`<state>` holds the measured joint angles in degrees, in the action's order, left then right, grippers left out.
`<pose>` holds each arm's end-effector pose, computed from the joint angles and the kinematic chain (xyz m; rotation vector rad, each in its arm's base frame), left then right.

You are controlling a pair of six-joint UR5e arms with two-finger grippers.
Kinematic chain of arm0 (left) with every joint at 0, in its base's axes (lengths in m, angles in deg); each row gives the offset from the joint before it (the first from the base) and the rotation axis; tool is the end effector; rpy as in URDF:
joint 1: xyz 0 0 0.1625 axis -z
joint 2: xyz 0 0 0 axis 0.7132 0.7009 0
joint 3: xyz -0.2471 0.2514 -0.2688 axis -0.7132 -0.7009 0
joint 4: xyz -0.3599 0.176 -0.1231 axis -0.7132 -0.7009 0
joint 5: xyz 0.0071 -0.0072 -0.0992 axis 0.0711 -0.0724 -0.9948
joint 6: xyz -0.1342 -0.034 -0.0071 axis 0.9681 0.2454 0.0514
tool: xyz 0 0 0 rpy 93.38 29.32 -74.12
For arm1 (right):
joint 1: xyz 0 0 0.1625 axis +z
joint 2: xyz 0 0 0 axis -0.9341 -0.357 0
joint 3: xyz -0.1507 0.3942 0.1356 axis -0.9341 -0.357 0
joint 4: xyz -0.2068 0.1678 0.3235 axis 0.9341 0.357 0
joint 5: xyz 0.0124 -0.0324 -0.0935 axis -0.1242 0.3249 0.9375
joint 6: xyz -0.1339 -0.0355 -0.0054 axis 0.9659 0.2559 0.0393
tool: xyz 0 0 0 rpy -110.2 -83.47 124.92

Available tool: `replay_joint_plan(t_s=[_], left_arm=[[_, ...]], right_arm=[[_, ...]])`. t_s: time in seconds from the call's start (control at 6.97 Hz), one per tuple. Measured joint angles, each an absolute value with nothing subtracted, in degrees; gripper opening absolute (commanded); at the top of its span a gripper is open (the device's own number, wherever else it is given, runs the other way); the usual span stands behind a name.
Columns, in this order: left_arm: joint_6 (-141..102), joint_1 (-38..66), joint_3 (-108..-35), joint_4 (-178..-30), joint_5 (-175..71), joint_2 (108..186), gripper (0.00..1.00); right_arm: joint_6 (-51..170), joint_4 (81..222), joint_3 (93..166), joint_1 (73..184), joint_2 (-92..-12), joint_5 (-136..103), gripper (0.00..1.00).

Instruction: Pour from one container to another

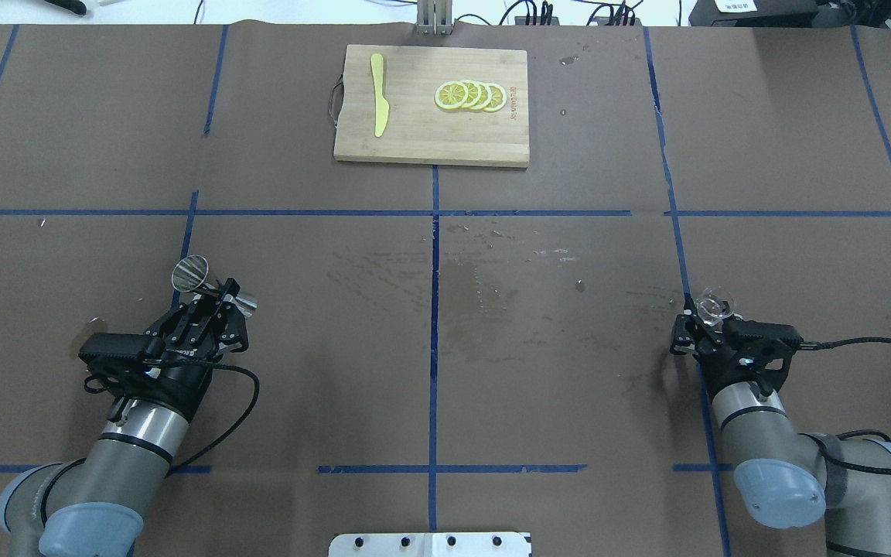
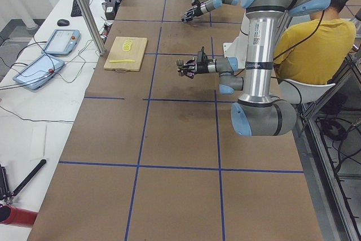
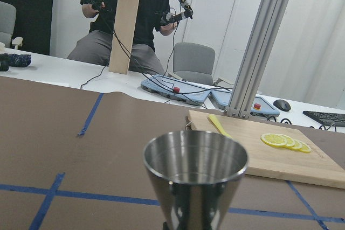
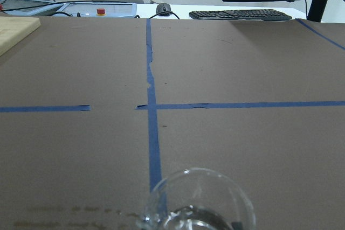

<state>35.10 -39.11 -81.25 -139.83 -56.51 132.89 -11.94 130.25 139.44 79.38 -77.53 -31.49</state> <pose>0.4731 -0.3124 0.4085 1.1695 0.9478 -0.5581 -0.4327 -0.3252 0.5494 0.9393 -0.5861 0.4597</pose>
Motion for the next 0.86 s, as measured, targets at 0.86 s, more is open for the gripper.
replay_joint_plan(t_s=[0.86], left_arm=[[18.45,-38.86,-74.79,-139.18,-57.30,145.00,0.00]], right_arm=[[15.09,130.66,145.75,85.24,-61.80,-34.46,0.01]])
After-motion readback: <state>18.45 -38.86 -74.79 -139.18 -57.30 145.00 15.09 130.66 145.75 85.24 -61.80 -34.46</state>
